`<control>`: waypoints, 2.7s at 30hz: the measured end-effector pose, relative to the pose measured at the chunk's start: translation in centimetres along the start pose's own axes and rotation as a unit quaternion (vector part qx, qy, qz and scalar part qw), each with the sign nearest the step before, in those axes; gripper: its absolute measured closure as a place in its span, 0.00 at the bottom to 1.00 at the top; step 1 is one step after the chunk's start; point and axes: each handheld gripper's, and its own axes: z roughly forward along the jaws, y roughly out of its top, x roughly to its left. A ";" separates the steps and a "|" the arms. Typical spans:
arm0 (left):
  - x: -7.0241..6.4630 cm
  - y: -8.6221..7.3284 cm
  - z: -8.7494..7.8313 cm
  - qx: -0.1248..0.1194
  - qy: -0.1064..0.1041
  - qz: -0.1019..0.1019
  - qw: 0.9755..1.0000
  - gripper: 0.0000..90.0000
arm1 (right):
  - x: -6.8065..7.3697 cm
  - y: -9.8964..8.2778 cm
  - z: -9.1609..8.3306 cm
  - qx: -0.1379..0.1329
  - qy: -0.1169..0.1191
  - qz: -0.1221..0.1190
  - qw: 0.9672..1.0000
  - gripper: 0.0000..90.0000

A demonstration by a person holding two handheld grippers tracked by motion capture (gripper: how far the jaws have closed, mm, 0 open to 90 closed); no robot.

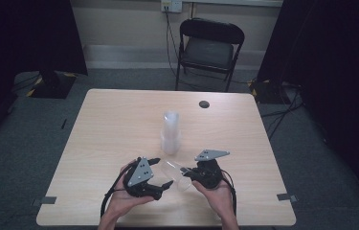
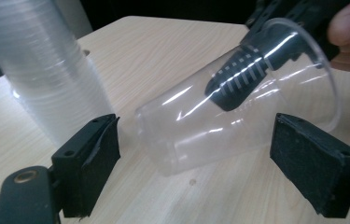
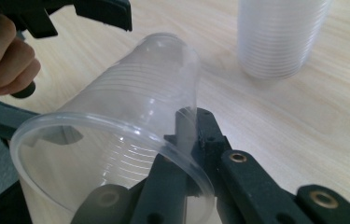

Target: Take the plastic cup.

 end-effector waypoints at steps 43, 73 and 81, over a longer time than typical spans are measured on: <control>-1.5 -0.7 2.6 0.008 0.000 0.087 0.996 0.28 | -0.2 1.8 0.8 0.028 0.027 0.032 0.999 0.99; -2.8 0.0 3.4 0.012 0.003 0.096 0.995 0.30 | 0.2 2.1 3.2 0.107 0.032 0.044 0.993 0.98; -2.6 -0.1 3.6 0.007 -0.001 0.075 0.997 0.32 | 0.3 2.0 3.1 0.103 0.015 0.044 0.994 0.96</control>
